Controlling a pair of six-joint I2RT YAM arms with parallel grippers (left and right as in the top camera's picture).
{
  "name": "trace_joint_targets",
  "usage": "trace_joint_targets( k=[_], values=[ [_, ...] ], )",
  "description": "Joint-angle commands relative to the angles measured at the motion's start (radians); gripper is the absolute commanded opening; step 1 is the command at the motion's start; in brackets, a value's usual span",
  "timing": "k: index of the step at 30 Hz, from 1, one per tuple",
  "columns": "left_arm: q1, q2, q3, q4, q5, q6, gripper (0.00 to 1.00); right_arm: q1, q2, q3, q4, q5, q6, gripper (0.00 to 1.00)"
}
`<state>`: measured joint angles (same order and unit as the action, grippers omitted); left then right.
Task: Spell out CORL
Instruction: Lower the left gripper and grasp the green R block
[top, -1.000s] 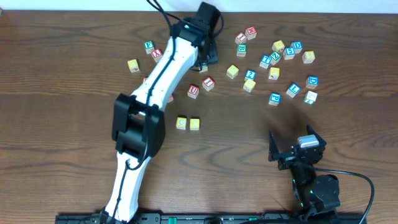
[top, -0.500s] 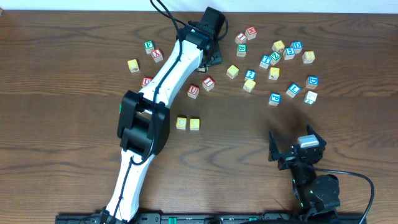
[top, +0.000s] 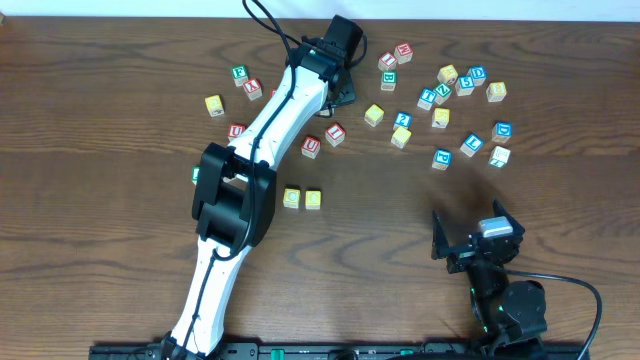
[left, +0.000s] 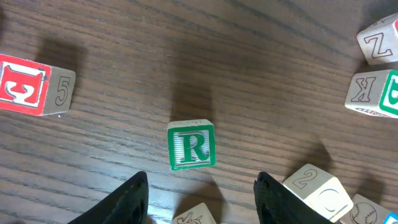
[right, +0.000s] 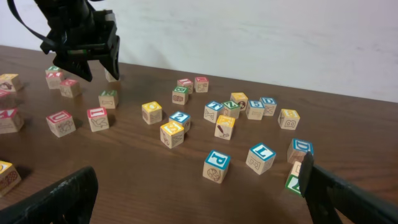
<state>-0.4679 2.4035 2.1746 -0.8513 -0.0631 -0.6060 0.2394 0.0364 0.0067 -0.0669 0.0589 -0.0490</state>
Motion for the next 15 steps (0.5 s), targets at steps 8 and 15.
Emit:
trace_joint_targets(
  k=[8,15],
  values=[
    [-0.001,0.012,-0.012,0.001,-0.028,-0.024,0.54,-0.006,-0.005,-0.001,-0.004,0.002,-0.012,0.99],
    [-0.001,0.039,-0.012,0.001,-0.027,-0.024,0.54,-0.006,-0.005,-0.001,-0.004,0.002,-0.012,0.99]
  ],
)
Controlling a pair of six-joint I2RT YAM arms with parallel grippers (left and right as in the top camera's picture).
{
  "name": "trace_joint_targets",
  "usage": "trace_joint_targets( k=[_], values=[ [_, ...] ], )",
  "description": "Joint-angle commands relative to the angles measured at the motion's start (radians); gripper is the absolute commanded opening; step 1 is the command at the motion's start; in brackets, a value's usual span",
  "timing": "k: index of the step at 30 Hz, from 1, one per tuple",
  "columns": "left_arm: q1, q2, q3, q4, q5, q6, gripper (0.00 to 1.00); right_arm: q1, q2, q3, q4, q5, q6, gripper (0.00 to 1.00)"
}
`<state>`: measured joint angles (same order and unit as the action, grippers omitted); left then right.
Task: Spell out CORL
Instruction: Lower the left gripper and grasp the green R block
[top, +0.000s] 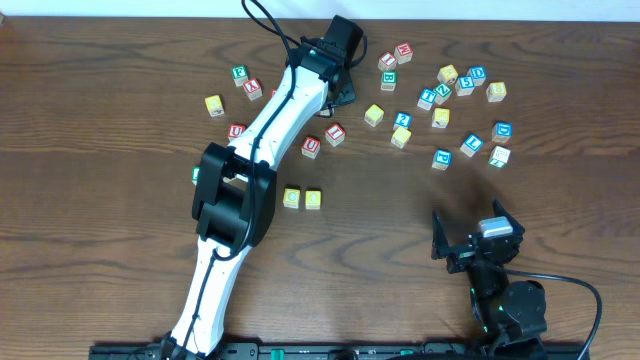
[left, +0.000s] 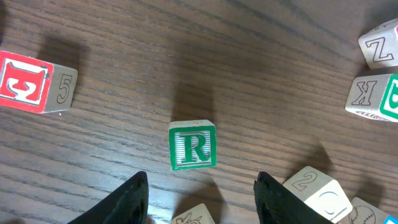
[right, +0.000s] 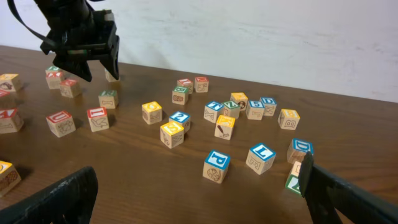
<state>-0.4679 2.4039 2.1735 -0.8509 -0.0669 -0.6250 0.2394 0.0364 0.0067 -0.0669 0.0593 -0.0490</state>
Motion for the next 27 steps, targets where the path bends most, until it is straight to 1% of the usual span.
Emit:
trace_joint_targets(
  k=[1,11,19,27],
  values=[
    [-0.001,0.042,-0.011,0.000,-0.024,-0.007,0.54,-0.006,-0.005,-0.001,-0.004,0.001,-0.012,0.99],
    [0.000,0.061,-0.011,0.005,-0.021,-0.008,0.54,-0.006,-0.005,-0.001,-0.004,0.001,-0.012,0.99],
    [0.001,0.061,-0.013,0.035,-0.058,0.003,0.54,-0.006,-0.005,-0.001,-0.004,0.001,-0.012,0.99],
    [0.005,0.061,-0.013,0.027,-0.053,0.011,0.54,-0.006,-0.005,-0.001,-0.004,0.001,-0.012,0.99]
  ],
)
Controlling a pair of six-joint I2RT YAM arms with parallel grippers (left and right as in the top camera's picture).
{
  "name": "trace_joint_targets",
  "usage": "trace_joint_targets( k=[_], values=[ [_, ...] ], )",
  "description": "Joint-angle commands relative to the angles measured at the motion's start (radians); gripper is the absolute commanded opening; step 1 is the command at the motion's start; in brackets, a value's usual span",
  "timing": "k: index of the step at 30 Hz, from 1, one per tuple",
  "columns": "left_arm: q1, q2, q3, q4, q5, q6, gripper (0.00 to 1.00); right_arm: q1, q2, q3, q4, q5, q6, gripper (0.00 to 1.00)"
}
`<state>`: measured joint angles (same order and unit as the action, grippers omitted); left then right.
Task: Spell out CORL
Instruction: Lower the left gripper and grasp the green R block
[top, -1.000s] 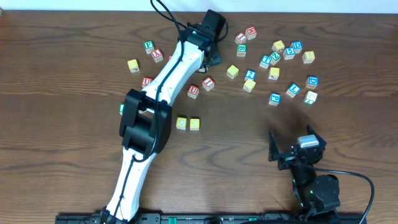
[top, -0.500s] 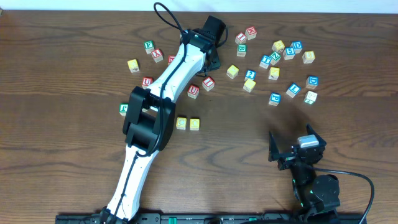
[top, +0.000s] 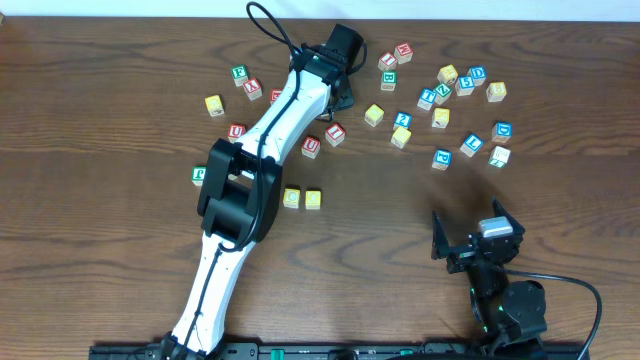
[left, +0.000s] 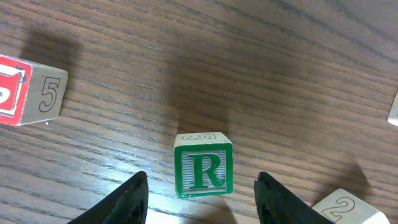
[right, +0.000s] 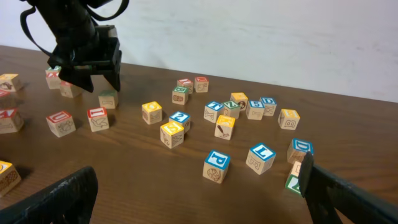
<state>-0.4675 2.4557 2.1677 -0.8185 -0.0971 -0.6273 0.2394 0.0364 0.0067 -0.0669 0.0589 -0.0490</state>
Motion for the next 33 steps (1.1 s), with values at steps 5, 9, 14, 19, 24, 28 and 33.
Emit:
trace_joint_targets(
  k=[5,9,14,19,24,28,33],
  values=[
    [0.004,0.010,-0.007,-0.006,-0.023,0.021,0.54,-0.006,-0.005,-0.001,-0.004,0.002,-0.012,0.99],
    [0.004,0.010,-0.007,-0.008,-0.023,0.021,0.54,-0.006,-0.005,-0.001,-0.004,0.002,-0.012,0.99],
    [0.004,0.010,-0.012,-0.010,-0.023,0.021,0.54,-0.006,-0.005,-0.001,-0.004,0.002,-0.012,0.99],
    [0.004,0.010,-0.019,-0.003,-0.023,0.021,0.54,-0.006,-0.005,-0.001,-0.004,0.002,-0.012,0.99],
    [0.004,0.010,-0.019,-0.006,-0.023,0.021,0.54,-0.006,-0.005,-0.001,-0.004,0.002,-0.012,0.99],
    [0.000,0.010,-0.026,-0.010,-0.019,0.020,0.54,-0.006,-0.005,-0.001,-0.004,0.002,-0.012,0.99],
    [-0.008,0.010,-0.050,0.010,-0.020,0.021,0.54,-0.006,-0.005,-0.001,-0.004,0.002,-0.012,0.99]
  ],
)
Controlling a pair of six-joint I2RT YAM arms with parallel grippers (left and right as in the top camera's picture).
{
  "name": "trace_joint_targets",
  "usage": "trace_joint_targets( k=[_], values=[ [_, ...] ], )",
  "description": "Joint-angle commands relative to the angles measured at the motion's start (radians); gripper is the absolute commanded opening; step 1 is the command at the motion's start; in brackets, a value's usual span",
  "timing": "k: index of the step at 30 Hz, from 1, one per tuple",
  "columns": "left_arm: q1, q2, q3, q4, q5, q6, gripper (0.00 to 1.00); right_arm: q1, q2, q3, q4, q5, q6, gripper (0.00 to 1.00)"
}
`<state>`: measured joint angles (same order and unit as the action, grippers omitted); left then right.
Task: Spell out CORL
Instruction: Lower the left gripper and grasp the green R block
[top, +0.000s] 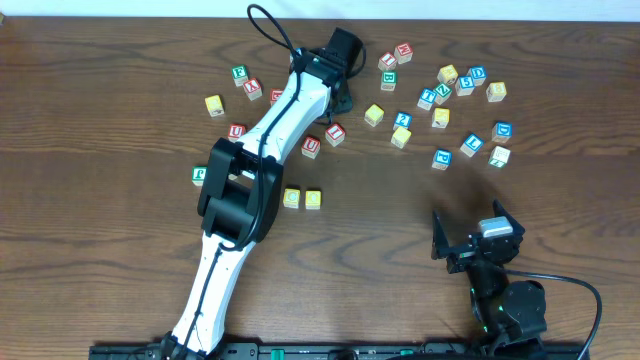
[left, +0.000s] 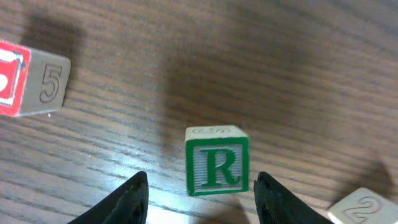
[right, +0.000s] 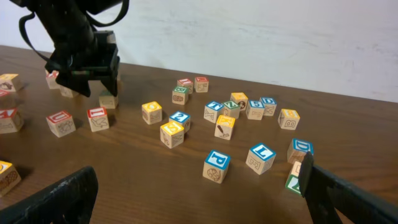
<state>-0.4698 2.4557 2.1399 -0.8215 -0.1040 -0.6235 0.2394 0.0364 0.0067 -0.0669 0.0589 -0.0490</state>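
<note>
The green R block (left: 216, 168) lies on the table between the fingers of my left gripper (left: 200, 186), nearer the right finger, and the gripper is open. In the overhead view the left gripper (top: 342, 92) covers that block. Two yellow blocks (top: 302, 198) stand side by side at mid table. A blue L block (right: 261, 157) sits at the right among loose blocks. My right gripper (right: 199, 193) rests open near the front edge, nothing in it.
A red block marked 5 (left: 34, 87) lies left of the R block, and a block marked 2 (left: 367, 208) lies to its right. Several loose blocks (top: 445, 95) are scattered at the back right. More blocks (top: 240, 85) sit left of the arm.
My left gripper has come lower over the R block, which now shows larger and level with the fingertips. The right arm has not moved.
My left gripper hung open high over the R block, with the block ahead of its fingers. It stayed much the same, then stood closer, and now its open fingers flank the block. The right gripper stayed open and still throughout.
</note>
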Motion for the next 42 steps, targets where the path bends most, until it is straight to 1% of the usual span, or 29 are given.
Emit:
trace_joint_targets(
  k=[1,8,42],
  values=[
    [-0.006,0.010,-0.023,0.016,-0.013,0.016,0.54,-0.006,-0.005,-0.001,-0.004,0.002,-0.012,0.99],
    [-0.006,0.010,-0.023,0.049,-0.013,0.018,0.54,-0.006,-0.005,-0.001,-0.004,0.002,-0.012,0.99],
    [-0.005,0.041,-0.024,0.099,-0.013,0.040,0.54,-0.006,-0.005,-0.001,-0.004,0.002,-0.012,0.99]
  ],
)
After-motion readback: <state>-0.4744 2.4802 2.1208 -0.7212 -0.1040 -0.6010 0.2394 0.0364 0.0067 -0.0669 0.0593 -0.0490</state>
